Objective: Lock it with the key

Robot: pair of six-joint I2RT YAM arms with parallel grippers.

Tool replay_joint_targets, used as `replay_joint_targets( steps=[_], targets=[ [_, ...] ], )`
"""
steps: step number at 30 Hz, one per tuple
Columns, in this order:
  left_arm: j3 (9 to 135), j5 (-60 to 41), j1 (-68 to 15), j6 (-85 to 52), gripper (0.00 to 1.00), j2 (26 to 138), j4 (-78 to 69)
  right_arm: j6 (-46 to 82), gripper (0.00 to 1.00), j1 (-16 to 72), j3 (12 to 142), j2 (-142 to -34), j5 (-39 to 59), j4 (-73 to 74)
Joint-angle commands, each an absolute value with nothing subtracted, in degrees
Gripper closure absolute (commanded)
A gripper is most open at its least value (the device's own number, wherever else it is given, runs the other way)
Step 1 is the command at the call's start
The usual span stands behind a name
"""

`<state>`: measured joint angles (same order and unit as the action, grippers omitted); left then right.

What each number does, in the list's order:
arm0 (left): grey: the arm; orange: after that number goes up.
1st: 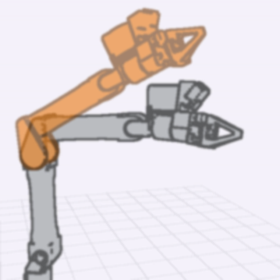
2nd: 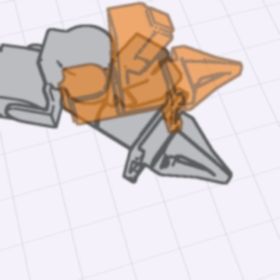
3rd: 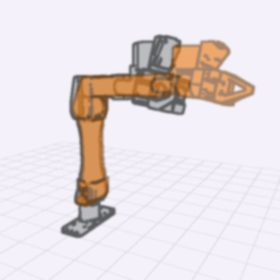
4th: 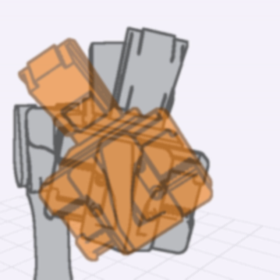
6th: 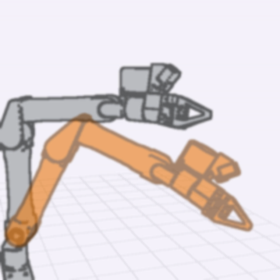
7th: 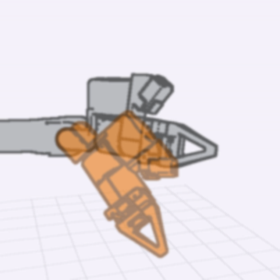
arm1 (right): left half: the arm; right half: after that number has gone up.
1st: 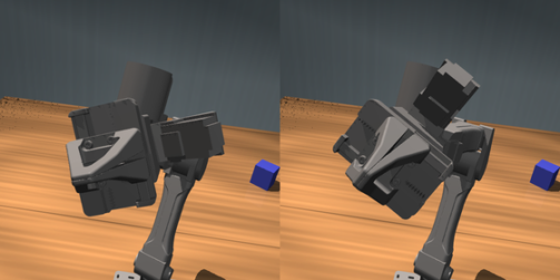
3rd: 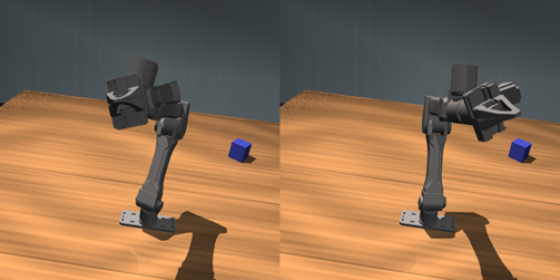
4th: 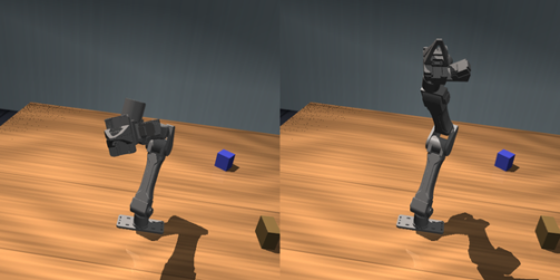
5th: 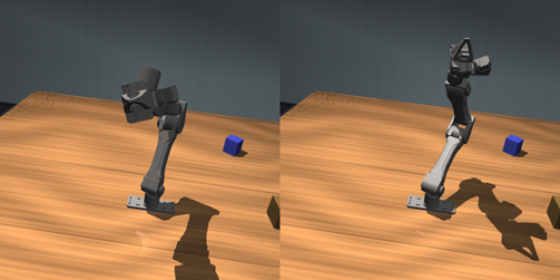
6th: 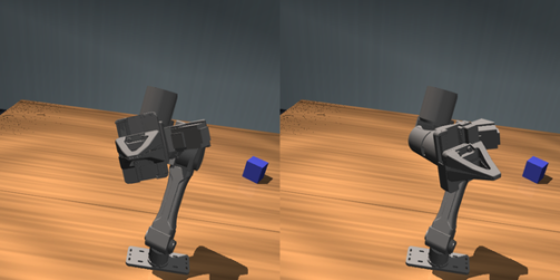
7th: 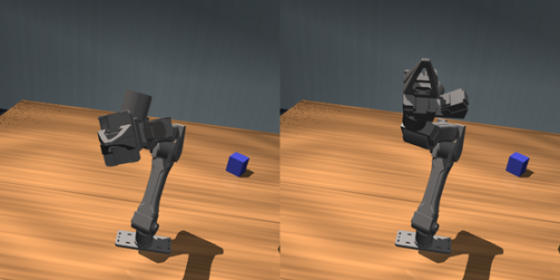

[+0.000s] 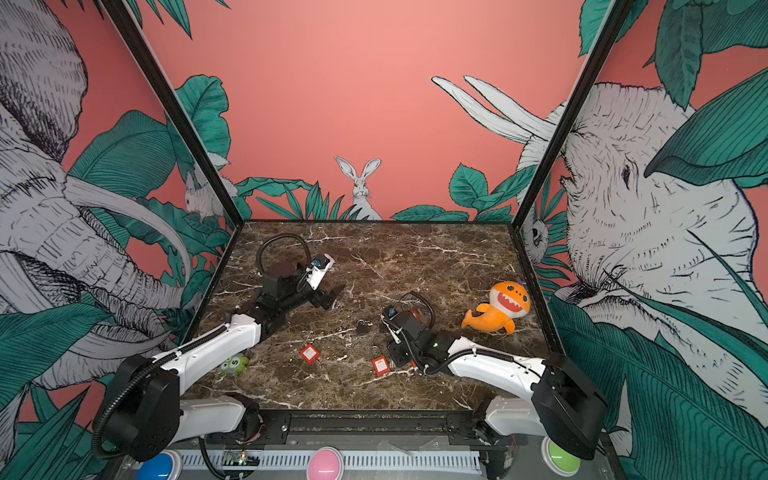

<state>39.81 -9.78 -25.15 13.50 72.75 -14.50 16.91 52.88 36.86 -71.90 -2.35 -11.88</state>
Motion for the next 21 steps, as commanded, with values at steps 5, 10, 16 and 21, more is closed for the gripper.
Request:
replay_joint_targets(
  steps=[5, 10, 16, 21],
  targets=[
    [43.4, -0.1, -20.0, -1.9, 0.00, 71.1, -7.7, 4.6, 0.55, 53.6, 48.4, -80.8, 6.7, -9.0],
    [46.7, 4.8, -12.3, -11.9, 0.00, 70.2, 0.2, -2.0, 0.55, 55.5, 61.7, -94.0, 15.3, -10.2],
    [48.3, -0.3, -6.3, -15.1, 0.00, 69.2, 3.4, -7.4, 0.55, 57.8, 77.9, -107.7, 21.4, -19.6],
    [47.8, 1.0, -6.2, -14.4, 0.00, 68.5, 5.0, -9.8, 0.55, 59.7, 87.6, -115.6, 23.8, -24.7]
  ],
)
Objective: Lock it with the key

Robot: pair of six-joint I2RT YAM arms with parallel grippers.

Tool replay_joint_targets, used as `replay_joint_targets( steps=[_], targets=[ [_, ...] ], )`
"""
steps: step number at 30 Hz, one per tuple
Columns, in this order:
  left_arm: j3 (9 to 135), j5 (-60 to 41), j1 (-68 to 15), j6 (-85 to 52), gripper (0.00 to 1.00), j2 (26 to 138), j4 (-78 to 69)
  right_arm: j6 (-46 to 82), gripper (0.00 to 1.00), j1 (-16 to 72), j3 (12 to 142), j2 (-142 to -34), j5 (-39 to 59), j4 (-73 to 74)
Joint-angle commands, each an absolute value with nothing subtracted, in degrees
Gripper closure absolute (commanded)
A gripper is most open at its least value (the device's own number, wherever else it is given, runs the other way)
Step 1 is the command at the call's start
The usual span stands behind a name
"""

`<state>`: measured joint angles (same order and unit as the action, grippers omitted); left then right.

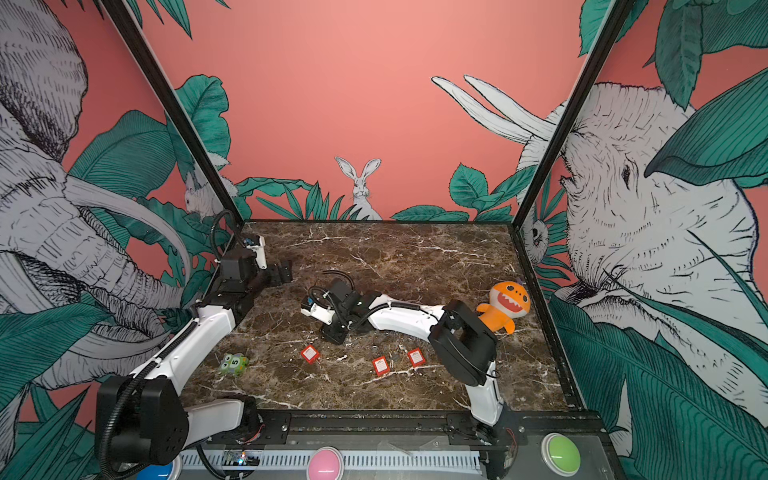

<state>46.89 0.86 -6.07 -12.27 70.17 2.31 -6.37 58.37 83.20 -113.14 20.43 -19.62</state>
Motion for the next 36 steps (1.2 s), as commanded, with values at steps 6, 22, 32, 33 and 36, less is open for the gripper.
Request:
replay_joint_targets(
  steps=[6, 22, 32, 33, 36],
  targets=[
    [48.1, 0.0, -6.2, -13.9, 0.00, 69.3, 5.6, -11.8, 0.54, 62.7, 93.9, -121.6, 19.2, -28.1],
    [47.6, 0.3, -6.1, -12.2, 0.00, 69.8, 6.6, -13.4, 0.50, 64.3, 97.0, -126.6, 12.1, -28.4],
    [47.1, 1.7, -6.1, -12.1, 0.01, 69.2, 7.0, -16.3, 0.51, 63.9, 91.5, -122.7, 2.6, -26.7],
    [47.1, 1.7, -6.2, -12.1, 0.00, 69.1, 7.0, -16.6, 0.52, 63.7, 91.3, -122.3, 1.8, -26.8],
    [47.2, 1.6, -6.1, -12.3, 0.00, 69.0, 7.0, -17.0, 0.52, 62.6, 91.5, -121.5, 0.8, -27.2]
  ],
)
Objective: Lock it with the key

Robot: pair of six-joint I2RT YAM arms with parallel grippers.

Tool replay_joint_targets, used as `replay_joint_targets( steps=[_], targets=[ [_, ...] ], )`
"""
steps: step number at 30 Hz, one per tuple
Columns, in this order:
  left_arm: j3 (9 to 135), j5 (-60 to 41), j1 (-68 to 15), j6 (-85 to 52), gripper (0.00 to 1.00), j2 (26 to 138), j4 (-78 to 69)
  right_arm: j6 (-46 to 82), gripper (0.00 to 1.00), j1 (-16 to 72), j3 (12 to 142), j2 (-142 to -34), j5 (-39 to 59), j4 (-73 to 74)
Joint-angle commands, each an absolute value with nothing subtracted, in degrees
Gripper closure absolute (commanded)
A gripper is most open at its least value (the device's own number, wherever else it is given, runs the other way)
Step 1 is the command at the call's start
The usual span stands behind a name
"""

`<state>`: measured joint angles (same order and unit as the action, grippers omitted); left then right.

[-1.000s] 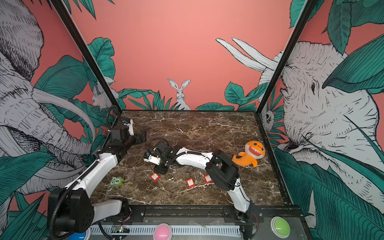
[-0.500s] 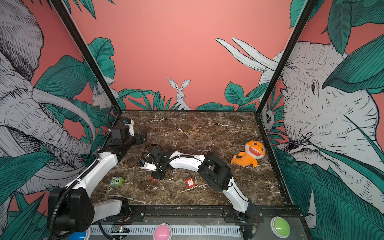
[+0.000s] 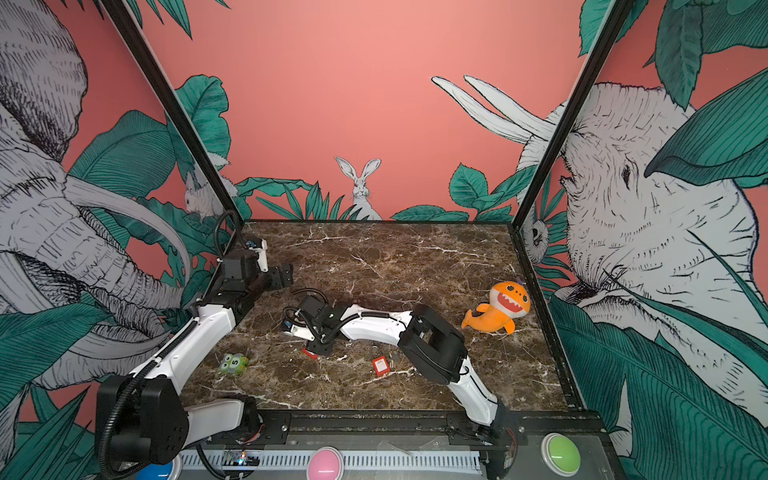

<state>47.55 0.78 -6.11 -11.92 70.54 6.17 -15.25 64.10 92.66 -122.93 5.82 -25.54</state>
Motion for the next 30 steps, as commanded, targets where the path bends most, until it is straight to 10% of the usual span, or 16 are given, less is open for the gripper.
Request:
replay_joint_targets(
  steps=[1, 17, 30],
  targets=[
    [47.1, 1.5, -6.1, -12.5, 0.00, 69.0, 7.0, -17.0, 0.52, 62.3, 91.7, -121.1, 0.8, -27.3],
    [45.5, 1.5, -6.2, -12.6, 0.01, 66.7, 6.9, -19.3, 0.46, 62.5, 93.1, -120.3, 19.3, -26.2],
    [45.4, 0.6, -6.1, -11.1, 0.00, 66.5, 7.3, -25.4, 0.43, 62.4, 96.8, -127.8, 16.1, -28.7]
  ],
)
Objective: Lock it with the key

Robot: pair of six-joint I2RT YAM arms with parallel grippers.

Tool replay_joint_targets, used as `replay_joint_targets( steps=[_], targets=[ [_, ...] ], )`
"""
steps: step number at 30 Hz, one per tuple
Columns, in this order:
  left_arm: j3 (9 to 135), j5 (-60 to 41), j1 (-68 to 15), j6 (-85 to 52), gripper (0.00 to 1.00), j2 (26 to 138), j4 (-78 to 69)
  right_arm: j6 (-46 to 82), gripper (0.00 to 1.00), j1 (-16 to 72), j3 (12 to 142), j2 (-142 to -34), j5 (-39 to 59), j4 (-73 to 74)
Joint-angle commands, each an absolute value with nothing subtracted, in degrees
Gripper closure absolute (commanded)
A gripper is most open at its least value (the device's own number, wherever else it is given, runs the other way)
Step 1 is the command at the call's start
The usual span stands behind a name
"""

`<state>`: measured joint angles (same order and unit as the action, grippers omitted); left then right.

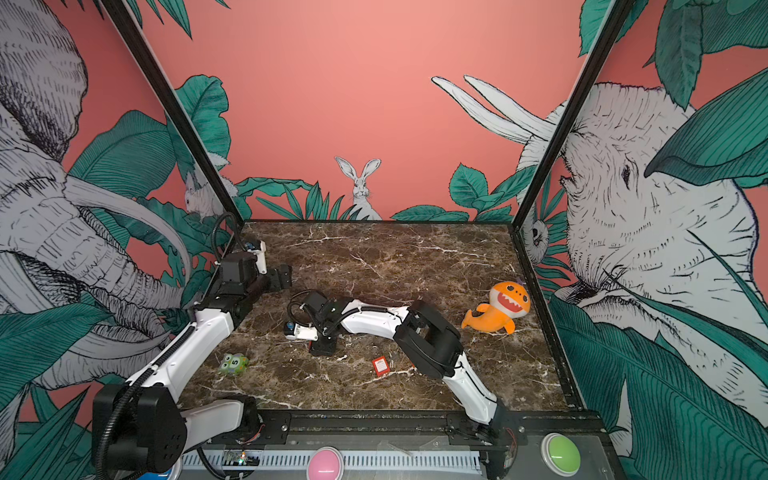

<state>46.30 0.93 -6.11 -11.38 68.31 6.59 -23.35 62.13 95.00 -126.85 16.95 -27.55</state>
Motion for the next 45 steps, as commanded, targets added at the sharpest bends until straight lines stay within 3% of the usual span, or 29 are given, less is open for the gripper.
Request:
replay_joint_targets(
  steps=[1, 7, 14, 20, 27, 32, 36, 39, 45],
  targets=[
    [45.4, 0.6, -6.1, -11.0, 0.01, 66.4, 7.4, -25.5, 0.43, 62.4, 97.0, -128.0, 15.8, -28.5],
    [45.2, -0.8, -6.1, -10.4, 0.02, 66.6, 6.9, -26.7, 0.50, 62.4, 97.4, -129.4, 16.4, -29.1],
    [44.7, -4.4, -6.2, -8.5, 0.07, 66.4, 5.3, -28.2, 0.70, 62.4, 94.6, -126.7, 16.8, -27.1],
    [42.8, -19.4, -6.2, -1.5, 0.11, 64.6, -2.0, -28.1, 0.82, 61.3, 88.4, -119.3, 19.8, -20.3],
    [42.6, -36.4, -6.2, 3.5, 0.11, 63.9, -9.7, -30.3, 0.85, 53.8, 78.5, -106.3, 32.3, -19.5],
    [40.0, -51.2, -7.0, 10.4, 0.07, 63.8, -18.9, -34.7, 0.87, 47.4, 73.9, -99.5, 32.4, -25.7],
    [42.6, -53.8, -11.3, 24.2, 0.09, 63.8, -8.1, -36.5, 0.87, 41.7, 71.7, -94.1, 36.1, -28.8],
    [45.7, -56.8, -14.6, 31.6, 0.16, 65.7, -1.2, -39.5, 0.86, 39.1, 69.7, -92.2, 39.9, -29.4],
    [48.2, -61.0, -16.6, 37.3, 0.40, 68.3, 4.1, -40.0, 0.87, 37.6, 69.6, -89.4, 38.6, -30.5]
  ],
)
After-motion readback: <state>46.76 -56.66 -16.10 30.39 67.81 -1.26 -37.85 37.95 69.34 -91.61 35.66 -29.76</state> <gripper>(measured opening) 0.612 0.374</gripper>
